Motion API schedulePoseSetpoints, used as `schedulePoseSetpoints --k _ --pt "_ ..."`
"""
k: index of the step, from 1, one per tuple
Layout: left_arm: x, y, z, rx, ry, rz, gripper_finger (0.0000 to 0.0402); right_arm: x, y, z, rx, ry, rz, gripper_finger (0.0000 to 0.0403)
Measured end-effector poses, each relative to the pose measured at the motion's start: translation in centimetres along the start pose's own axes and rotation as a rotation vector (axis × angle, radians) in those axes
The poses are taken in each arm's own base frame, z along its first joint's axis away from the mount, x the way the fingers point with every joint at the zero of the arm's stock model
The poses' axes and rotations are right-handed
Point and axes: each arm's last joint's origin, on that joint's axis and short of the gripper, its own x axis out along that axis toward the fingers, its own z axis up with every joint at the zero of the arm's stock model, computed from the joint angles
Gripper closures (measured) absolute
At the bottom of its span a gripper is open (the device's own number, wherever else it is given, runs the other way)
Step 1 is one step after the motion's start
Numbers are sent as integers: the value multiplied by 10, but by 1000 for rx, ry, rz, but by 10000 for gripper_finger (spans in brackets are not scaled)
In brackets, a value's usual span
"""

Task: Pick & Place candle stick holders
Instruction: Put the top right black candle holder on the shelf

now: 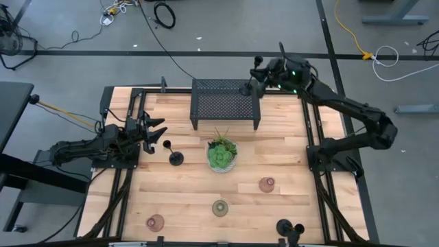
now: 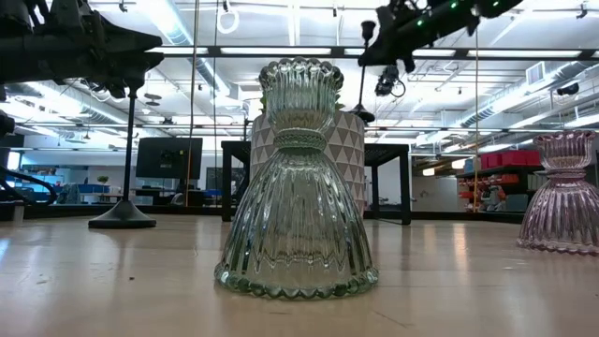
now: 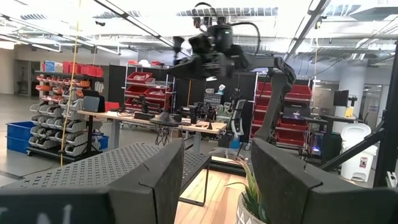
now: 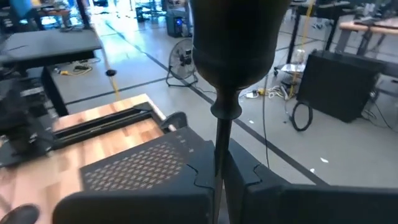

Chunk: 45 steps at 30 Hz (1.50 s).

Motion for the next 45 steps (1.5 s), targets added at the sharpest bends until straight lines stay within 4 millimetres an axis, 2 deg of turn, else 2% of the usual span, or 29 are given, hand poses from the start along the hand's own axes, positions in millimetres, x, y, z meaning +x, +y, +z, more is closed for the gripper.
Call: schedulePoseSetpoints --k 10,17,45 --pt "0 0 0 5 0 0 211 41 -41 -13 82 89 -25 398" --pt "0 0 0 6 0 0 211 58 -51 -21 99 124 -38 399" --pt "0 0 0 3 0 0 211 59 -51 -21 98 125 -17 395"
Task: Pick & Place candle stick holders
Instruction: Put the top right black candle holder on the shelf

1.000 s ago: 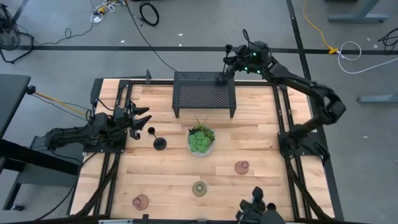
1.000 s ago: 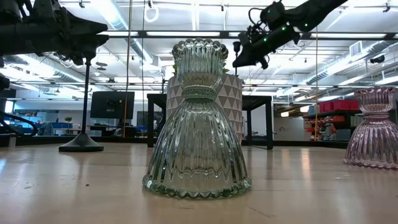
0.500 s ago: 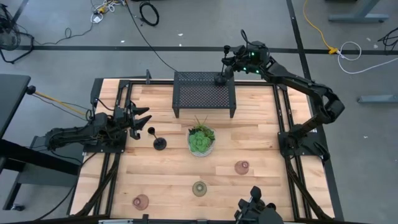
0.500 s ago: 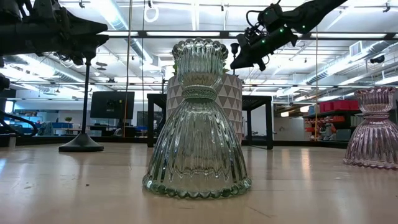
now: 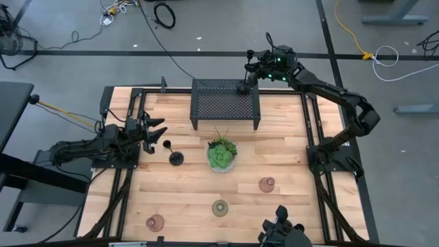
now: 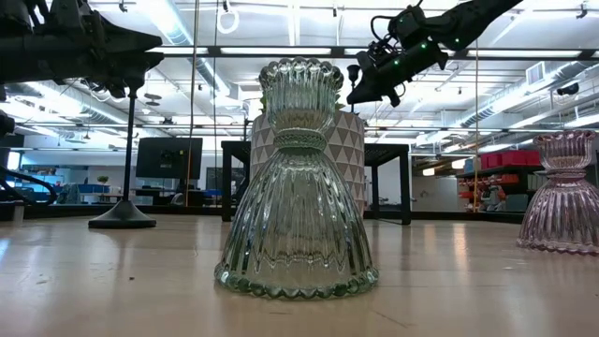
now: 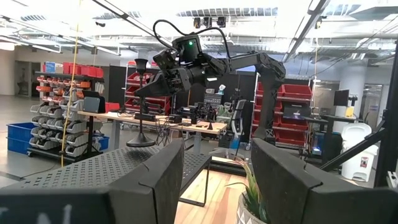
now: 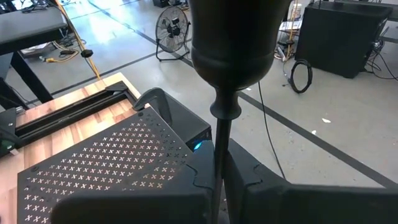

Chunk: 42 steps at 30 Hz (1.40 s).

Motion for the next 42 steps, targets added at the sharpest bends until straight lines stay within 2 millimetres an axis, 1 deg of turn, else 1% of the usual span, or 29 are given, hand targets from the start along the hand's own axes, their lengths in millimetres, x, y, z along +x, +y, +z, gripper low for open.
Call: schedulePoseSetpoints --k 13,23,42 --pt "0 0 0 0 0 1 211 0 0 0 3 0 -1 393" --pt "0 0 0 0 0 0 211 0 0 0 2 0 -1 367" --pt "0 0 0 1 0 0 211 0 0 0 3 1 -1 364"
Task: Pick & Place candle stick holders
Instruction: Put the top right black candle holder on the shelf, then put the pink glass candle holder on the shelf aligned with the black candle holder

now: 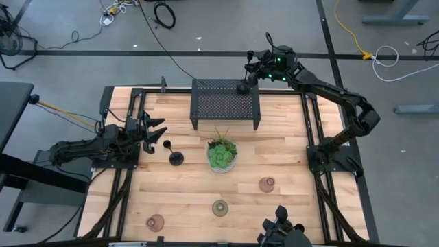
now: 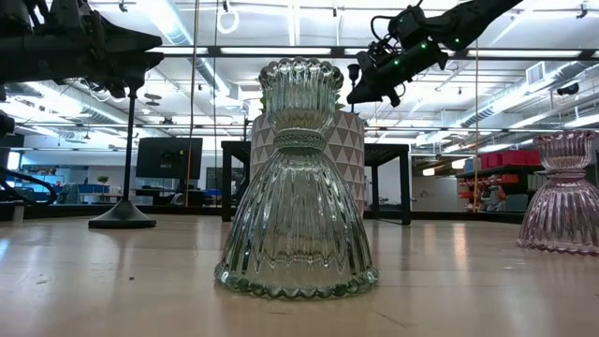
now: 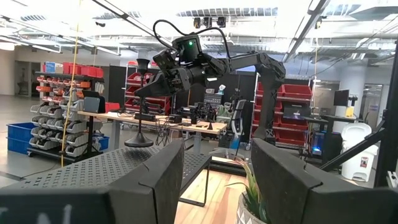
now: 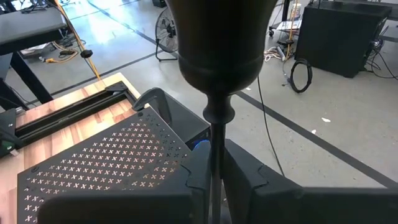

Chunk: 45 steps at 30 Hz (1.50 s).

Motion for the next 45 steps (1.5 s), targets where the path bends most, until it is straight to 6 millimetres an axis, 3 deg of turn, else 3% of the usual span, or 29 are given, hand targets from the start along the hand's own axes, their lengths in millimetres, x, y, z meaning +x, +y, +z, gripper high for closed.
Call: schedulePoseSetpoints --k 13,45 --pt "0 0 0 0 0 0 211 0 0 0 -2 -1 1 353" --pt "0 0 0 0 0 0 211 0 1 0 -3 1 2 132"
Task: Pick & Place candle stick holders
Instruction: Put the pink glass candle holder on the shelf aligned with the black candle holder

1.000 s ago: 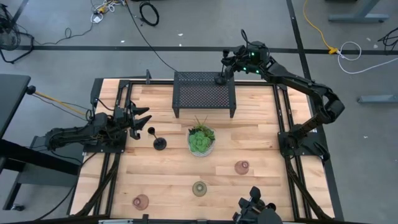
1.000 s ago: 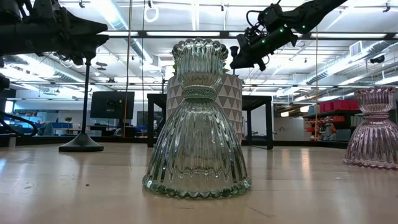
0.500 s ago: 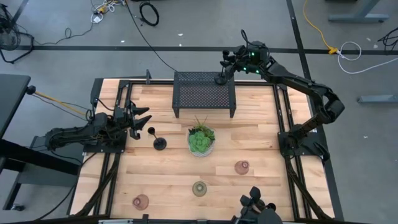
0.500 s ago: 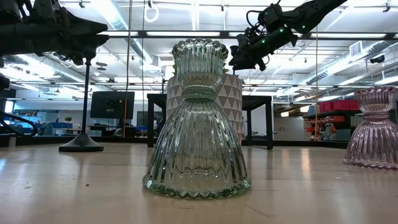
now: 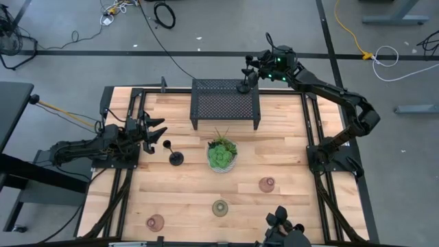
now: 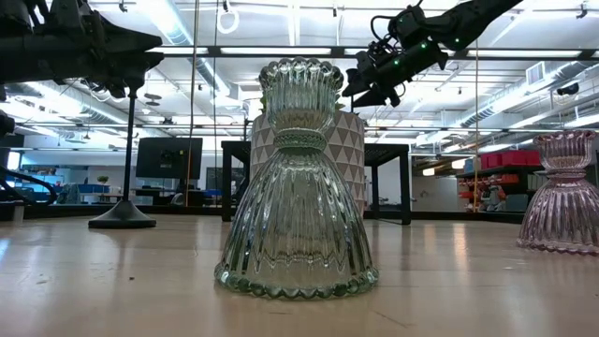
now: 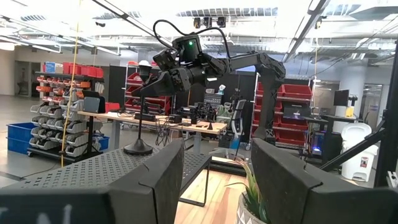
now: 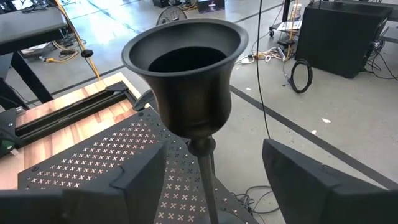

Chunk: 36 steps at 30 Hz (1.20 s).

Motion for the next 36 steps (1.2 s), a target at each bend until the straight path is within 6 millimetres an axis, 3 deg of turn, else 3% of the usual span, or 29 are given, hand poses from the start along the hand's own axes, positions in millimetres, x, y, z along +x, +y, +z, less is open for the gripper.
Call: schedulePoseSetpoints --k 8,21,36 --pt "0 0 0 0 0 0 211 0 0 -2 7 20 -1 111" --pt "0 0 0 0 0 0 211 -1 0 -8 0 88 -2 110" --pt "0 0 0 0 0 0 211 -46 25 -6 -20 233 40 110"
